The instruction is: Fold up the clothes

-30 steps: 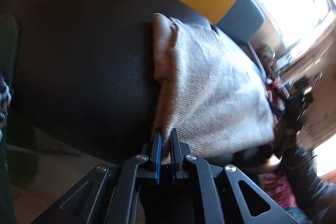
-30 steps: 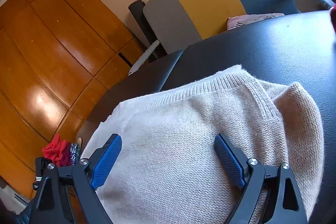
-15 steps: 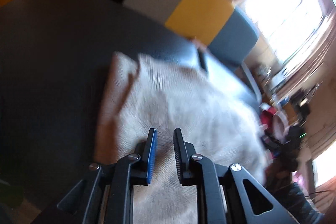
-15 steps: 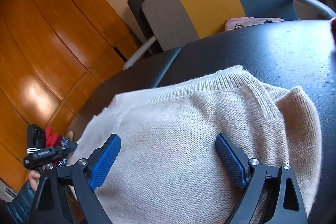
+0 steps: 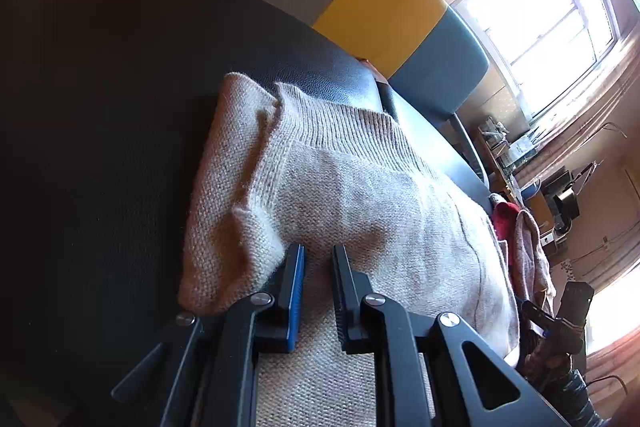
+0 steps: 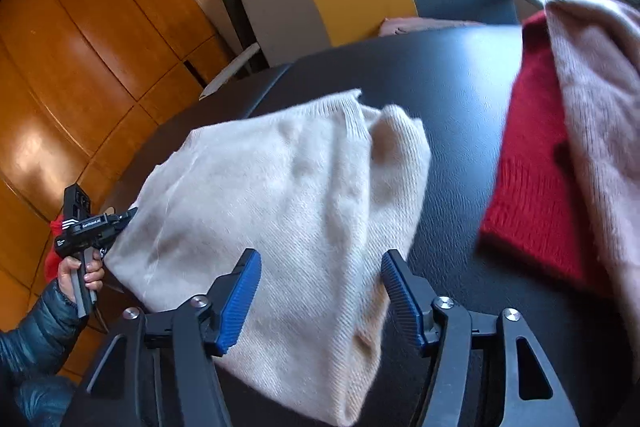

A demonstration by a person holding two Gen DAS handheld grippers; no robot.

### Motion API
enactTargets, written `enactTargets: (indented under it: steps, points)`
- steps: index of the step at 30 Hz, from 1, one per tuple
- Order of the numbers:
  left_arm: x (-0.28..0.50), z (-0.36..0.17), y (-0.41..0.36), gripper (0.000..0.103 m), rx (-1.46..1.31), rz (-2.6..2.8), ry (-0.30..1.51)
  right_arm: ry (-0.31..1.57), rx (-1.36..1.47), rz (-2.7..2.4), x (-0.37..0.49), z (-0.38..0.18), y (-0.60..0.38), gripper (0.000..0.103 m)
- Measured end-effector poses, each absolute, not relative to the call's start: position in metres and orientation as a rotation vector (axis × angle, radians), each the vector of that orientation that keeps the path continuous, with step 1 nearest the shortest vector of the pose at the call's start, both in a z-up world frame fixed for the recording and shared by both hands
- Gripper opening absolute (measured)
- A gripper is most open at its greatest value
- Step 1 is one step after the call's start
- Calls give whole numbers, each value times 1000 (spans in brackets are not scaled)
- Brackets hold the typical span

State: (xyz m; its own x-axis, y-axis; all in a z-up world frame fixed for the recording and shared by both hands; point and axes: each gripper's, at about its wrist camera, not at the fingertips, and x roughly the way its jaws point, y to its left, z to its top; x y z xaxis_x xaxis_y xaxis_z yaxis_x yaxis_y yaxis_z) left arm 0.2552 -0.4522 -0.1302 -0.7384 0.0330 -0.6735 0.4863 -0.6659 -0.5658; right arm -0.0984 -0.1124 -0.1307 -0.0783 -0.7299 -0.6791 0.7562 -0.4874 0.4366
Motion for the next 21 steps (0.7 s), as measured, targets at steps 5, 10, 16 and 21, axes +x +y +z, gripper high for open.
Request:
enactTargets:
  steps: [5,10,16,21]
  points:
    - [241,-132,-450,14,1004,-2455,1110,165,1098,-1759,-97,-135,-124,25]
    - [249,-111,-435,12,1086,-2493,944,298,1024,-1725,-81,-103,-111,5]
    - [273,-117,-419,12,1210,-2479,802,374,1067,-1707,-61,-109,-89,5]
    - [280,-110,-406,12,1307,-2468,679,299,1160,-1729,-69,-135,-80,8]
